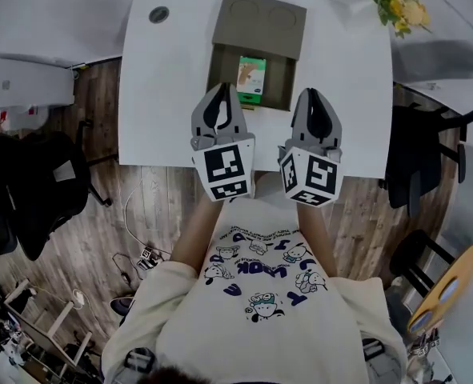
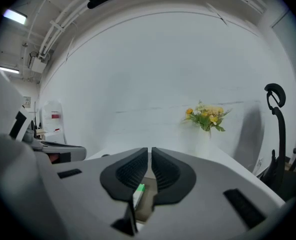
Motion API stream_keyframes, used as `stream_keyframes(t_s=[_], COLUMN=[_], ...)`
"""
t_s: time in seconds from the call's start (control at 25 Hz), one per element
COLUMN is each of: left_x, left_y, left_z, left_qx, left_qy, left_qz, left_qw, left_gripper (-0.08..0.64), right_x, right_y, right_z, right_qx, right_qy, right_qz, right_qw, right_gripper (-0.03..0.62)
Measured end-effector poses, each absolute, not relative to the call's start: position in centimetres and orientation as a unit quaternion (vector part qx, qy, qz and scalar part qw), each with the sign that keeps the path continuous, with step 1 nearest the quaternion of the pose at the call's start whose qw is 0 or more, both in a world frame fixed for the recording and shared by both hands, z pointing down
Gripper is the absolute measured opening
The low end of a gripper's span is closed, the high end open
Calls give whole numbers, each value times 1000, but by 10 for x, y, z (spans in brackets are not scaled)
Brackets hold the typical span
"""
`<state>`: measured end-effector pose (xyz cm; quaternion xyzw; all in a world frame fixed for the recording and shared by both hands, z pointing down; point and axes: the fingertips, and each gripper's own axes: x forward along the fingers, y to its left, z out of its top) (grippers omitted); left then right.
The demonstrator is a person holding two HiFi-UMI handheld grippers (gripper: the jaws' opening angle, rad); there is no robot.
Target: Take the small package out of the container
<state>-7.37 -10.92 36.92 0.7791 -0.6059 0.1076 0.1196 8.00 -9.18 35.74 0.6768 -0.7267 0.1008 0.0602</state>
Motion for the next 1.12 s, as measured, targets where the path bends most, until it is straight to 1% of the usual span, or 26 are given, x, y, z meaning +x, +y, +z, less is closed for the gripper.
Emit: stream_keyframes(t_s=[0.24,0.72,1.04,1.12], left_x=[-67,-52,-40,-39], left_y=[-123,-146,-154,-155], left_z=[383,423,451,457], left_qx=[770,749,749,748], left_qy=[-611,-613,-593,-590], left_qz=[122,185,206,214], left_qw=[140,169,210,217], left_gripper=[25,25,26,51], right_x=[85,99,101,103], right_y=[-111,-137,-147,-149], right_z=[372,407,428,433], right_qx=[668,653,643,642], right_qy=[-731,-735,-736,-736], right_qz=[118,157,178,183], right_qw=[73,94,111,115], right_gripper=[40,40,40,40])
